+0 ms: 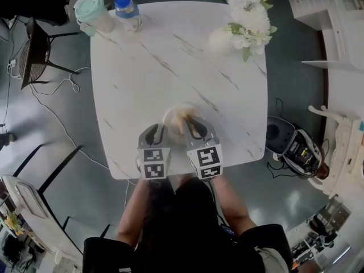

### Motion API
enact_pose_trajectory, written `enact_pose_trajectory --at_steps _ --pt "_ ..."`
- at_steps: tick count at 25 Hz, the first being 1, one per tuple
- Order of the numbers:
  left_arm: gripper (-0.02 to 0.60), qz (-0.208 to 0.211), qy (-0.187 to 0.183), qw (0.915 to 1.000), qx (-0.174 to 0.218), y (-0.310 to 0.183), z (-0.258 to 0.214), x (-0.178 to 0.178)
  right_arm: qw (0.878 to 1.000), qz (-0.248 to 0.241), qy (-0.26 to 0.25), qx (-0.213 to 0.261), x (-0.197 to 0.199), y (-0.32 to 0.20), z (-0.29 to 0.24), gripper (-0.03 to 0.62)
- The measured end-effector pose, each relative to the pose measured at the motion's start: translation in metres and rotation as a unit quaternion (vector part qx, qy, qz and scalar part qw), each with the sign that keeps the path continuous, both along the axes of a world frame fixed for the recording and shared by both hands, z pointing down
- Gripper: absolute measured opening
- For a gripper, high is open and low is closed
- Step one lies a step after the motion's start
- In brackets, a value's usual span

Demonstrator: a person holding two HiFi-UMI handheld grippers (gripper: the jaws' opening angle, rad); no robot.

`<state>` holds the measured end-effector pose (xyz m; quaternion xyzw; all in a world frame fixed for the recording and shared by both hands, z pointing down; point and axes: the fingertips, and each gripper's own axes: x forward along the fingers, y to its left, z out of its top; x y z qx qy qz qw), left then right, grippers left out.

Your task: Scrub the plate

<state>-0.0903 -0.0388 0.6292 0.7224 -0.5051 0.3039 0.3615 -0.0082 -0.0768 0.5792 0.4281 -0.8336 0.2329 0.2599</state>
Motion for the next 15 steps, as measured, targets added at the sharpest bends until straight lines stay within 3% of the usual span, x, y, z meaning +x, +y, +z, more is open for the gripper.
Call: enact_pose_trajectory --at_steps 15 --pt "0.089 -0.006 0.013 0.9998 0.011 0.000 -0.001 -0.001 0.999 -0.019 0.031 0.001 -0.012 -0.002 0.014 0.040"
